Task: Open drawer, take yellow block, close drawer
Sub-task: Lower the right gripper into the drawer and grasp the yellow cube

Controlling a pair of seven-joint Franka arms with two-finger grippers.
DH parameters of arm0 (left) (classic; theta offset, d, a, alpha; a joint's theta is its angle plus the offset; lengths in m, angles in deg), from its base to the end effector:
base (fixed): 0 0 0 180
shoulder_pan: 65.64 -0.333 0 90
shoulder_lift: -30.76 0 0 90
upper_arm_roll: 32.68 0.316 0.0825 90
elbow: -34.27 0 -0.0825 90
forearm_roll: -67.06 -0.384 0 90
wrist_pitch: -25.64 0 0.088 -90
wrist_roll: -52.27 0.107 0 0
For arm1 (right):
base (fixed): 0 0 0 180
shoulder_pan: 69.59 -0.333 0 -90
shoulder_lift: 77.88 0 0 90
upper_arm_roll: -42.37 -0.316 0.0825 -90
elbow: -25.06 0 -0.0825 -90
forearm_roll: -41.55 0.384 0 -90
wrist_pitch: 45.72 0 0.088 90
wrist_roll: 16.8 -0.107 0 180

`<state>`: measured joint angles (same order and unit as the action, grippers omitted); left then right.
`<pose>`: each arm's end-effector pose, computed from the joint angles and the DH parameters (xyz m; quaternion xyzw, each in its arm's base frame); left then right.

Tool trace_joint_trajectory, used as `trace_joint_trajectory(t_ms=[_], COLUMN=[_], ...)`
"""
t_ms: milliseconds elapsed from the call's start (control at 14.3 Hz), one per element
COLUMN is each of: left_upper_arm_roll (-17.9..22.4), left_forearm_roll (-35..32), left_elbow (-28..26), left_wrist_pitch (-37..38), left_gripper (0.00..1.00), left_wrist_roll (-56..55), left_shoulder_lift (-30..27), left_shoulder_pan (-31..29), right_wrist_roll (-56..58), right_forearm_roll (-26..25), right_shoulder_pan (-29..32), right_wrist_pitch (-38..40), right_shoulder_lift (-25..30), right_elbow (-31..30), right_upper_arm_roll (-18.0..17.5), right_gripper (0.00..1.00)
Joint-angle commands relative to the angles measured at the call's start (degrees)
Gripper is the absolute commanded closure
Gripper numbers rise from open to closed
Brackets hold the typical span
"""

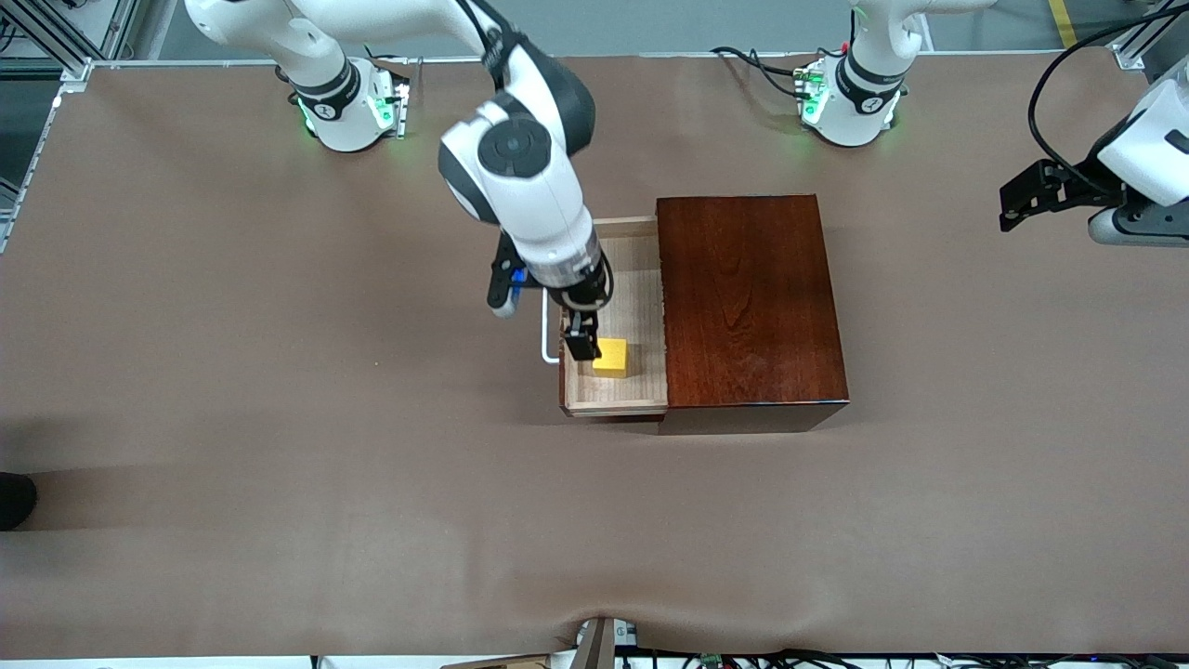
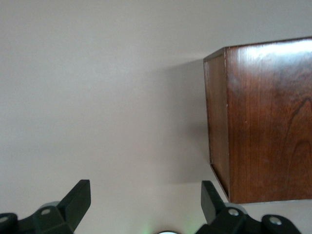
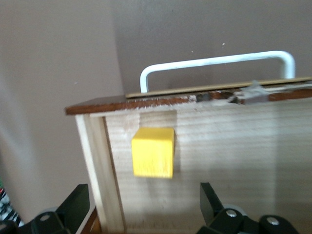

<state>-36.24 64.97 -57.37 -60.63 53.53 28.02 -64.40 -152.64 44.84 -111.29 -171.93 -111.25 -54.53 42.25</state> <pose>0.5311 -0.0413 0.6316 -0.9982 0.0520 0.0224 0.0204 0.5494 0.4938 0.3938 -0.6665 0.7361 0.0232 0.1158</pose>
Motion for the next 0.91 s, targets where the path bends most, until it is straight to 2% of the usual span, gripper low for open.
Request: trace_joint_trajectory(t_ms=[0, 699, 769, 838], left_upper_arm_roll=[-0.67, -0.31, -0.31, -0.31], left_forearm_roll=[1.39, 3.50, 3.50, 3.50], left_elbow=[-1.17, -1.17, -1.26, -1.17], left_wrist_pitch=[0.58, 0.05, 0.05, 0.05], left_gripper=[0.00, 0.00, 0.00, 0.00], left_wrist_roll=[1.73, 0.50, 0.50, 0.50], left_shoulder_lift=[-1.12, -0.25, -0.25, -0.25], left_shoulder_pan=[-1.23, -2.02, -2.02, -2.02], right_wrist_roll=[-1.18, -1.27, -0.66, -0.57], right_forearm_roll=[0.76, 3.04, 2.96, 2.96], right_shoulder_pan=[0.13, -1.71, -1.98, -1.81], right_wrist_pitch=[-0.26, -4.92, -4.92, -4.83], right_shoulder_lift=[-4.24, -8.64, -8.47, -8.29], right_elbow=[2.42, 2.34, 2.42, 2.42], right_upper_arm_roll=[0.20, -0.15, -0.06, -0.15], right_gripper=[0.00, 0.00, 0.54, 0.73])
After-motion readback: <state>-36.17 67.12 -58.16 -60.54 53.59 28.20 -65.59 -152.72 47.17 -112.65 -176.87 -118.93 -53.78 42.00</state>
